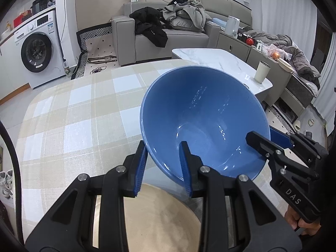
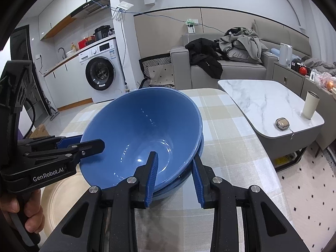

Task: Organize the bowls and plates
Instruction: 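Press the held bowl down to seat it inside the other bowl, then open both tools and release the nested blue bowls, then close both tools on the rim of the nested blue bowls, then lift and carry the nested bowls over the cream plate stack, then lower the nested bowls onto the plate stack and open both tools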

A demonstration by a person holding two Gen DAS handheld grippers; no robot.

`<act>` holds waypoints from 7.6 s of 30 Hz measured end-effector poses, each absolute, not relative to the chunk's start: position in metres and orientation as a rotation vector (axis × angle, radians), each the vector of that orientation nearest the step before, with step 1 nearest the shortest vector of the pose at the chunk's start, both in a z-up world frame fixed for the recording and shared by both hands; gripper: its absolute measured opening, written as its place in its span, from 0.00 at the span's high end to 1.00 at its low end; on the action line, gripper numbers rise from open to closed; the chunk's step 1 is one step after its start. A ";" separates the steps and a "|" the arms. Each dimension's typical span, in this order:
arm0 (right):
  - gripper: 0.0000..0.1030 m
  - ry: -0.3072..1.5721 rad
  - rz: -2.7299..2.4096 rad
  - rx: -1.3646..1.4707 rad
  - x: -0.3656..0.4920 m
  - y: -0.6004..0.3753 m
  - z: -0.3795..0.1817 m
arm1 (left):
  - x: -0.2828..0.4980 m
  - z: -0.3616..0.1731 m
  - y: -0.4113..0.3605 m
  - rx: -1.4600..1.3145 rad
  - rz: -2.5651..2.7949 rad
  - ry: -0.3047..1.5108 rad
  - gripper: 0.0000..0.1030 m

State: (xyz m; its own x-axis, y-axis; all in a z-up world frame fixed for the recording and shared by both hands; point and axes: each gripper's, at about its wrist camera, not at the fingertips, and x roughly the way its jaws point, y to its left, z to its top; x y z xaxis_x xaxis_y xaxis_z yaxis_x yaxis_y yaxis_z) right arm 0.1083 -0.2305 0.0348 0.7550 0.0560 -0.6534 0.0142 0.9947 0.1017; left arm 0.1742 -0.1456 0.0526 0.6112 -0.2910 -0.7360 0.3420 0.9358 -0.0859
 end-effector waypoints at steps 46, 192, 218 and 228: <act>0.05 0.726 -0.019 0.286 0.109 -0.279 0.033 | 0.202 0.051 -0.105 -0.110 -0.344 0.878 0.01; 0.64 0.741 0.310 0.222 0.071 -0.113 0.053 | 0.035 0.088 0.025 -0.111 -0.195 0.806 0.68; 0.64 0.765 0.305 0.204 0.077 -0.108 0.035 | 0.063 0.045 0.028 -0.115 -0.184 0.848 0.68; 0.63 0.763 0.304 0.210 0.079 -0.108 0.037 | 0.067 0.041 0.027 -0.112 -0.182 0.853 0.68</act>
State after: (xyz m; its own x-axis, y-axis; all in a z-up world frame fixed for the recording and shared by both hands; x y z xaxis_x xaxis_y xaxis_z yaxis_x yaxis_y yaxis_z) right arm 0.0786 -0.1077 0.0370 0.6822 0.3441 -0.6451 -0.1930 0.9358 0.2951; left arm 0.0670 0.0273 0.0414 0.6435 -0.2043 -0.7377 0.1150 0.9786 -0.1707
